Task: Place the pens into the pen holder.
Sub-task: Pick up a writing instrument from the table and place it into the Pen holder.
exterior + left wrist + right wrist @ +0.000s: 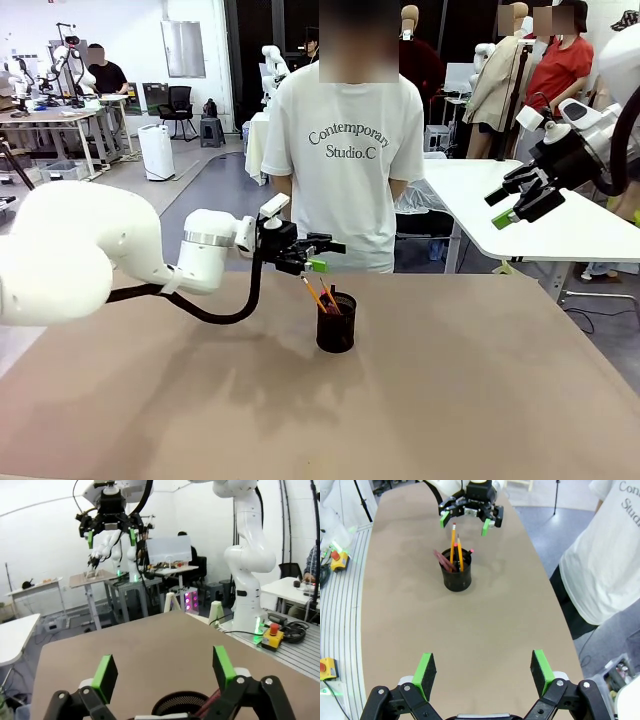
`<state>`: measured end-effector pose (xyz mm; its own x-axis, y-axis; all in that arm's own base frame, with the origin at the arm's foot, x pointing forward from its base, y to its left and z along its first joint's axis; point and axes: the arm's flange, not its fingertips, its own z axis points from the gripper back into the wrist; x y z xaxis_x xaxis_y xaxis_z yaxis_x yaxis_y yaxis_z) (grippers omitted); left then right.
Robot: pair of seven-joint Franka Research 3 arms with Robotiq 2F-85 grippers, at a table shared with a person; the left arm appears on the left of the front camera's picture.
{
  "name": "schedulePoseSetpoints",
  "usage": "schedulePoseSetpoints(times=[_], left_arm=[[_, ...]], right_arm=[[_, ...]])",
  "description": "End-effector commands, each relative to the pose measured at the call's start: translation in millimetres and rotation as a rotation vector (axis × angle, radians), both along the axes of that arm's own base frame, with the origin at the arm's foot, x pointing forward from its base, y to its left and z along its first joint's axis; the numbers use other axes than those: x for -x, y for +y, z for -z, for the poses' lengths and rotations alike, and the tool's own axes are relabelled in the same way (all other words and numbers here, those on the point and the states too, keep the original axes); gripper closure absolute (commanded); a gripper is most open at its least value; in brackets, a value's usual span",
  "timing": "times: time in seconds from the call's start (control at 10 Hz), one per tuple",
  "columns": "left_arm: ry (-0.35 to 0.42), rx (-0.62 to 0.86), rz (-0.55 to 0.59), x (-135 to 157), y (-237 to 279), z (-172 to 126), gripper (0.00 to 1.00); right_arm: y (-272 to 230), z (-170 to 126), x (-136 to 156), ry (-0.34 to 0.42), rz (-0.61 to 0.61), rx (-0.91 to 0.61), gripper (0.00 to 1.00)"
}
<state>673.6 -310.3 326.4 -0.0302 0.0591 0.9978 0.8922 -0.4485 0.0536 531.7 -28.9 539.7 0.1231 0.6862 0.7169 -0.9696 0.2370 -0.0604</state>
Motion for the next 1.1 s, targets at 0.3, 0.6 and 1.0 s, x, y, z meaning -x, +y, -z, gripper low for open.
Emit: schedulePoseSetpoints(times=[0.3, 0.6, 1.0], left_arm=[[-0.034, -0.201, -0.161, 86.0, 39.9, -53.4, 0.0], [-0.036, -0.258, -0.289, 114.2, 60.6, -78.5, 0.0], [-0.062, -0.355, -0.469, 151.8, 87.7, -102.8, 0.0]], right_arm=[[2.3, -2.8, 2.9, 0.018, 0.013, 0.011, 0.0], [2.3, -2.8, 2.9, 0.018, 0.013, 0.011, 0.0], [2.3, -2.8, 2.9, 0.018, 0.013, 0.011, 0.0]])
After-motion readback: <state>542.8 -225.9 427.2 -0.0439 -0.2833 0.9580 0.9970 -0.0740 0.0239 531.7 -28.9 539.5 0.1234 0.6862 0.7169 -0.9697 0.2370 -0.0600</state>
